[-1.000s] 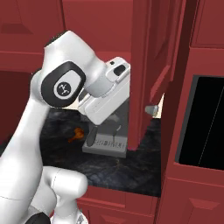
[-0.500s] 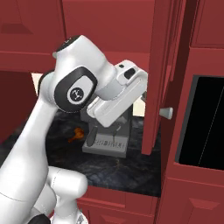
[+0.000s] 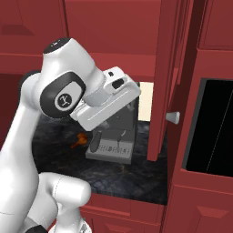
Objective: Retrieve the tupperware from the cabinet, then place the raw meat into the tupperware to avoid contamination.
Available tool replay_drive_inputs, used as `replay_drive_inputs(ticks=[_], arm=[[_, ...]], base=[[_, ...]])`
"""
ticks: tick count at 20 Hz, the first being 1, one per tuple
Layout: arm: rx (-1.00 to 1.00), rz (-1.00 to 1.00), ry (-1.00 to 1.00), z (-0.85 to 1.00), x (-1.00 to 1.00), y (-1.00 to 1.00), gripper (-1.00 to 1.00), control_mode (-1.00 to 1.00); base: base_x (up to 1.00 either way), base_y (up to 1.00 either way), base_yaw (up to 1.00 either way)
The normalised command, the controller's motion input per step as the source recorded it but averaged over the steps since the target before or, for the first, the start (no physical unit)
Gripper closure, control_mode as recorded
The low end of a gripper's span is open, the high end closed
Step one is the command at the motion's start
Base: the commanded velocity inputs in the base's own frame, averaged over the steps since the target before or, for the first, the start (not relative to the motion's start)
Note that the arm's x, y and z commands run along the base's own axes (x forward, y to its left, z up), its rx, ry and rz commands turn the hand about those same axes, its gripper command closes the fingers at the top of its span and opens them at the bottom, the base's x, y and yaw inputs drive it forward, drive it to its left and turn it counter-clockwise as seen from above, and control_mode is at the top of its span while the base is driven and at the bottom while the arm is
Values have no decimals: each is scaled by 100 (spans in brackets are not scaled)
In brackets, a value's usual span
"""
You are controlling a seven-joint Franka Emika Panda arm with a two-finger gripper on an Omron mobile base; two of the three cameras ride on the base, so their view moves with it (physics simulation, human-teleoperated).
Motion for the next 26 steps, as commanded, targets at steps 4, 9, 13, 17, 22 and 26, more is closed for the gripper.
replay_drive_inputs(ticks=[4, 9, 13, 17, 22, 26], arm=[[31, -18, -12, -12, 0, 36, -100, -100], [32, -20, -11, -13, 0, 30, -100, -100], [27, -20, -12, -13, 8, 34, -100, -100], [8, -18, -5, -6, 15, 56, -100, -100], [-2, -8, 0, 9, 22, 74, -100, -100], [3, -9, -2, 15, 29, 61, -100, -100]], base=[[0, 0, 0], [0, 0, 0], [0, 0, 0], [0, 0, 0], [0, 0, 0], [0, 0, 0]])
